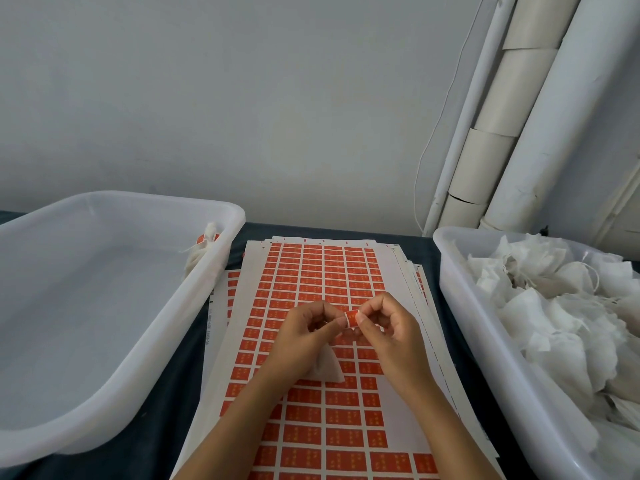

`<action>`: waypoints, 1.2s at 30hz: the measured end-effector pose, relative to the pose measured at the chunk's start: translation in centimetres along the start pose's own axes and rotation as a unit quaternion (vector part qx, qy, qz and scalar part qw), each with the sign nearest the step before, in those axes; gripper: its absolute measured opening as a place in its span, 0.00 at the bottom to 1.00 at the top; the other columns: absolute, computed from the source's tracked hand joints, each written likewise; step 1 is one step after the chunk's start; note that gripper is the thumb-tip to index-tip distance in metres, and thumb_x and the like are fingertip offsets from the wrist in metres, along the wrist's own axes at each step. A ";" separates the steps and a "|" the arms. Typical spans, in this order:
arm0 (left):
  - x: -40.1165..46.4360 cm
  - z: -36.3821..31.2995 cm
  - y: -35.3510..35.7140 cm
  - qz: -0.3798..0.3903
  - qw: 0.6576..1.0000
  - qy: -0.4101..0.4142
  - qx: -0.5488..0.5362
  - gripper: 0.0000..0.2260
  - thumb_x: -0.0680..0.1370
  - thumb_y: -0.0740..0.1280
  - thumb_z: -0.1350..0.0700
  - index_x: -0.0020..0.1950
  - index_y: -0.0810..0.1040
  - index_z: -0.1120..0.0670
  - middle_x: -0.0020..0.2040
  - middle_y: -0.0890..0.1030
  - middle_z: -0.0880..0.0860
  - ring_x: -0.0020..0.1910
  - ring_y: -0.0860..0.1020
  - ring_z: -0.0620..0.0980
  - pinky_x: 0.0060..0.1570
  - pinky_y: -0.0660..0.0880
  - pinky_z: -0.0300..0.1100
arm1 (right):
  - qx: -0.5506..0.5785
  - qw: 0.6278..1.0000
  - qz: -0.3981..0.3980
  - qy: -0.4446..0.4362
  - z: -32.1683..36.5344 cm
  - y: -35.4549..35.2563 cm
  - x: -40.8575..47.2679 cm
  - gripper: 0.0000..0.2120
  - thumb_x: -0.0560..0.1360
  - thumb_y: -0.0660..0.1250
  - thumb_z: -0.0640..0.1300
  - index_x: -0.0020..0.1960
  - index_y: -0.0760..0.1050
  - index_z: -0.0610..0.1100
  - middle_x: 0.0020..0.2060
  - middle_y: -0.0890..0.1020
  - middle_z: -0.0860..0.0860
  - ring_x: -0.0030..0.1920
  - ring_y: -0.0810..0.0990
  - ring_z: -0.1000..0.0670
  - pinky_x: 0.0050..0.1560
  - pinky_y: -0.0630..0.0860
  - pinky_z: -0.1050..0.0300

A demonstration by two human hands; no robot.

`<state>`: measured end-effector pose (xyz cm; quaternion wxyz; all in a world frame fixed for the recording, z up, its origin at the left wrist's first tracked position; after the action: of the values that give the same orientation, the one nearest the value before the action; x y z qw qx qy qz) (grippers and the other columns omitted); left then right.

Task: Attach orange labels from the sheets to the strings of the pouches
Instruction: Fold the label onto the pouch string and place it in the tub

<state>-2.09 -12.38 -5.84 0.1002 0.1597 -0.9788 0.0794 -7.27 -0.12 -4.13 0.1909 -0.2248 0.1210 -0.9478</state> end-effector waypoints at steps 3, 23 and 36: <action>-0.1 0.1 0.0 -0.006 1.000 -0.009 -0.019 0.07 0.77 0.66 0.60 0.40 0.80 0.56 0.34 0.81 0.47 0.35 0.79 0.42 0.37 0.74 0.30 | -0.002 1.000 -0.003 -0.008 0.1 -0.1 0.1 0.06 0.75 0.67 0.41 0.41 0.73 0.50 0.40 0.80 0.56 0.45 0.79 0.58 0.45 0.78 0.66; 0.3 0.5 0.3 -0.001 0.996 -0.004 0.086 0.05 0.76 0.69 0.54 0.41 0.80 0.50 0.36 0.81 0.47 0.35 0.78 0.40 0.37 0.74 0.29 | -0.008 0.997 0.066 0.040 -1.4 2.2 -0.4 0.11 0.73 0.57 0.58 0.44 0.72 0.53 0.39 0.79 0.58 0.42 0.79 0.61 0.41 0.75 0.72; 0.3 -0.1 0.7 0.020 0.994 0.045 0.102 0.10 0.78 0.64 0.59 0.36 0.79 0.53 0.32 0.78 0.43 0.35 0.76 0.40 0.39 0.72 0.29 | -0.088 0.996 0.028 -0.017 -1.1 2.1 -0.2 0.10 0.80 0.56 0.48 0.41 0.72 0.52 0.37 0.79 0.57 0.40 0.79 0.56 0.45 0.76 0.68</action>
<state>-2.60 -11.85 -5.80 0.1253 0.1455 -0.9632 0.1883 -7.00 -1.78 -5.80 0.1988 -0.2534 0.2070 -0.9238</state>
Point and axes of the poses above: each hand's wrist, its own x-axis towards the middle knuckle, its own y-axis out of the palm, z = x × y, the point moved 9 cm from there along x, towards the middle knuckle
